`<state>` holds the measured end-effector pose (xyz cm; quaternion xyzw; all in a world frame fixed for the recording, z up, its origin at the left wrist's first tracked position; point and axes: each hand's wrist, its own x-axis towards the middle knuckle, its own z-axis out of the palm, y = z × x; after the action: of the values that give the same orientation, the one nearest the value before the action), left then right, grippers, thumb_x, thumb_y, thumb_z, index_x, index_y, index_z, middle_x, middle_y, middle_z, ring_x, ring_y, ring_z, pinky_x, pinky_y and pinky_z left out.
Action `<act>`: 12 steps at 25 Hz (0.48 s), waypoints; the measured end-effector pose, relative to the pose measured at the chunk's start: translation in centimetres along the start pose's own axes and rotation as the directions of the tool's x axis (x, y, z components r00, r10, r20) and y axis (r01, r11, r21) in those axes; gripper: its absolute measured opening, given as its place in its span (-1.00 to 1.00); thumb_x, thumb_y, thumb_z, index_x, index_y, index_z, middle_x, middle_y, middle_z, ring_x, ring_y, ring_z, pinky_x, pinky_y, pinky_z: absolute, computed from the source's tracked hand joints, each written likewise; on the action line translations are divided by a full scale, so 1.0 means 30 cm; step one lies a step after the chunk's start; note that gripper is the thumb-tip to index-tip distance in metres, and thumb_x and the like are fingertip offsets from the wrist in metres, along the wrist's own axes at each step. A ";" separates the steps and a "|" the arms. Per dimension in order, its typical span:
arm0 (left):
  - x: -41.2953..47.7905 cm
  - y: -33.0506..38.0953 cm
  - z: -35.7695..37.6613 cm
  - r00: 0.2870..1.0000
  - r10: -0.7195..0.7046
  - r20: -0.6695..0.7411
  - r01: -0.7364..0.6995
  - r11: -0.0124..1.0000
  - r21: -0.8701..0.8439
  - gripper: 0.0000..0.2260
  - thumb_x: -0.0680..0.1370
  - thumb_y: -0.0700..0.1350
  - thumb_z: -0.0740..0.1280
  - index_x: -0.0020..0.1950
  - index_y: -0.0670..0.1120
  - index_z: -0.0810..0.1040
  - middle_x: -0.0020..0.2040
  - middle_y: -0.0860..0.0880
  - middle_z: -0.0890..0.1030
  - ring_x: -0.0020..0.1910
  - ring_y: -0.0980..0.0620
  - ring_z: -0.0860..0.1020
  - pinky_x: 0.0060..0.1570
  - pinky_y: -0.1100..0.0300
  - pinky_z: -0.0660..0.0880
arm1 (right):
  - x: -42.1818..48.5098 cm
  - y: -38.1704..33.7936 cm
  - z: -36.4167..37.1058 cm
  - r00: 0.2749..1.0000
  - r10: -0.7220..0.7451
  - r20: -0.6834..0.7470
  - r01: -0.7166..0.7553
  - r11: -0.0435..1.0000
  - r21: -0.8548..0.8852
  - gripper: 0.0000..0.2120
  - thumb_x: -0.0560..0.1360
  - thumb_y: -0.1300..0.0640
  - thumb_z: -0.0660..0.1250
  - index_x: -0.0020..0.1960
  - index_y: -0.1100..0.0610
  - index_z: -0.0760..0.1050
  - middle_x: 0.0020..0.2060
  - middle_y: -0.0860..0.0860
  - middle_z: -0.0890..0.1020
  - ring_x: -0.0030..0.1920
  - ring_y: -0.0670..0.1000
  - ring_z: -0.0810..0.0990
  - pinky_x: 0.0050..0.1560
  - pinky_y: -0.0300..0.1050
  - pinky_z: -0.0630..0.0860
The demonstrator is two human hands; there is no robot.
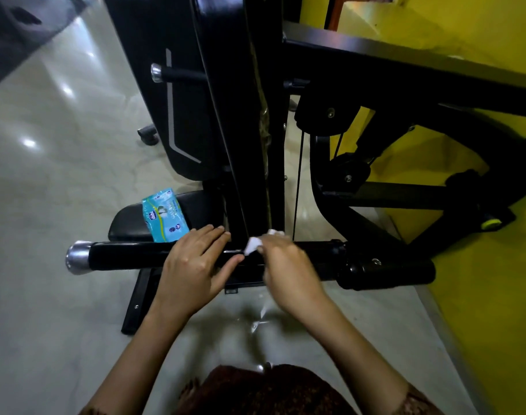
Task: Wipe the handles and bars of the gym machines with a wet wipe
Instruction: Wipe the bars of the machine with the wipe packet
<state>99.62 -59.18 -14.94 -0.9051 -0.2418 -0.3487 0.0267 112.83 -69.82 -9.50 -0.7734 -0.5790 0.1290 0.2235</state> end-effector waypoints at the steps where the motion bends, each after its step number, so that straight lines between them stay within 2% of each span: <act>1: 0.001 -0.010 -0.008 1.000 -0.002 0.003 0.002 1.000 0.007 -0.62 0.50 0.06 0.27 0.04 -0.23 0.63 0.02 -0.16 0.64 0.03 -0.15 0.60 0.10 0.04 0.43 | 0.012 -0.016 -0.007 0.998 -0.059 0.034 0.056 0.995 0.081 -0.69 0.44 0.42 0.19 0.05 0.13 0.55 0.01 0.16 0.58 0.10 0.12 0.49 0.09 -0.20 0.34; 2: 0.002 -0.020 -0.018 1.000 -0.004 0.000 0.004 1.000 0.017 -0.62 0.50 0.06 0.27 0.03 -0.23 0.63 0.02 -0.17 0.65 0.02 -0.15 0.60 0.09 0.05 0.43 | 0.020 -0.012 -0.030 0.997 -0.069 0.047 0.060 0.985 0.164 -0.73 0.47 0.41 0.20 0.02 0.15 0.56 -0.01 0.16 0.60 0.06 0.10 0.52 0.05 -0.26 0.35; 4: -0.001 -0.040 -0.039 1.000 -0.015 -0.012 0.016 0.999 0.034 -0.62 0.49 0.07 0.29 0.02 -0.23 0.64 0.01 -0.16 0.65 0.01 -0.14 0.61 0.07 0.04 0.44 | 0.012 0.069 -0.073 0.999 0.011 -0.042 -0.001 0.971 0.239 -0.77 0.51 0.38 0.20 -0.04 0.14 0.56 -0.06 0.11 0.61 -0.01 0.03 0.54 -0.01 -0.39 0.35; 5: -0.004 -0.050 -0.046 1.000 -0.024 -0.016 0.024 0.999 0.037 -0.62 0.49 0.08 0.29 0.02 -0.23 0.64 0.00 -0.16 0.65 0.01 -0.14 0.61 0.07 0.04 0.44 | -0.001 0.120 -0.083 0.995 0.054 -0.086 -0.039 0.985 0.168 -0.80 0.54 0.32 0.18 -0.03 0.13 0.55 -0.06 0.11 0.60 0.02 0.02 0.52 0.03 -0.37 0.36; 6: -0.008 -0.060 -0.051 0.999 -0.032 -0.018 0.033 0.999 0.039 -0.61 0.50 0.09 0.29 0.02 -0.23 0.64 -0.01 -0.16 0.65 0.01 -0.14 0.62 0.08 0.04 0.44 | -0.018 0.159 -0.086 0.989 0.102 -0.106 -0.099 0.995 0.030 -0.80 0.58 0.21 0.14 0.00 0.12 0.55 -0.07 0.12 0.59 0.05 0.06 0.52 0.06 -0.25 0.40; 8: -0.017 -0.073 -0.052 0.999 -0.040 -0.015 0.041 0.998 0.039 -0.60 0.50 0.09 0.28 0.01 -0.24 0.64 -0.01 -0.17 0.65 0.01 -0.14 0.62 0.07 0.00 0.47 | -0.033 0.169 -0.061 0.975 0.213 -0.065 -0.222 0.948 -0.226 -0.62 0.58 -0.01 0.07 0.00 0.19 0.58 -0.17 0.17 0.61 -0.08 0.19 0.58 -0.05 -0.05 0.52; 9: -0.019 -0.078 -0.051 0.999 -0.040 -0.012 0.040 0.998 0.037 -0.61 0.50 0.09 0.28 0.01 -0.24 0.64 -0.01 -0.17 0.65 0.01 -0.14 0.62 0.06 -0.03 0.50 | -0.027 0.159 -0.040 0.974 0.224 -0.034 -0.223 0.926 -0.306 -0.57 0.55 -0.04 0.07 -0.06 0.23 0.60 -0.25 0.18 0.61 -0.17 0.21 0.60 -0.11 -0.01 0.55; 10: -0.022 -0.081 -0.050 0.999 -0.039 -0.010 0.039 0.999 0.033 -0.61 0.50 0.09 0.29 0.01 -0.24 0.64 -0.01 -0.18 0.65 0.01 -0.15 0.62 0.05 -0.06 0.51 | -0.020 0.145 -0.021 0.971 0.228 -0.073 -0.240 0.913 -0.331 -0.59 0.55 -0.02 0.10 -0.11 0.24 0.61 -0.30 0.18 0.61 -0.23 0.21 0.60 -0.15 -0.01 0.55; 12: -0.030 -0.091 -0.051 0.999 -0.041 -0.013 0.041 0.999 0.029 -0.61 0.49 0.08 0.30 0.01 -0.24 0.64 -0.01 -0.18 0.65 0.01 -0.14 0.62 0.04 -0.08 0.52 | 0.012 0.108 -0.015 0.958 0.272 -0.093 -0.287 0.927 -0.242 -0.68 0.59 0.06 0.15 -0.11 0.21 0.59 -0.25 0.16 0.60 -0.19 0.18 0.58 -0.22 -0.10 0.44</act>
<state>96.84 -57.48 -14.70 -0.8973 -0.2650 -0.3512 0.0343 115.86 -70.32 -10.69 -0.8735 -0.4679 0.0623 0.1189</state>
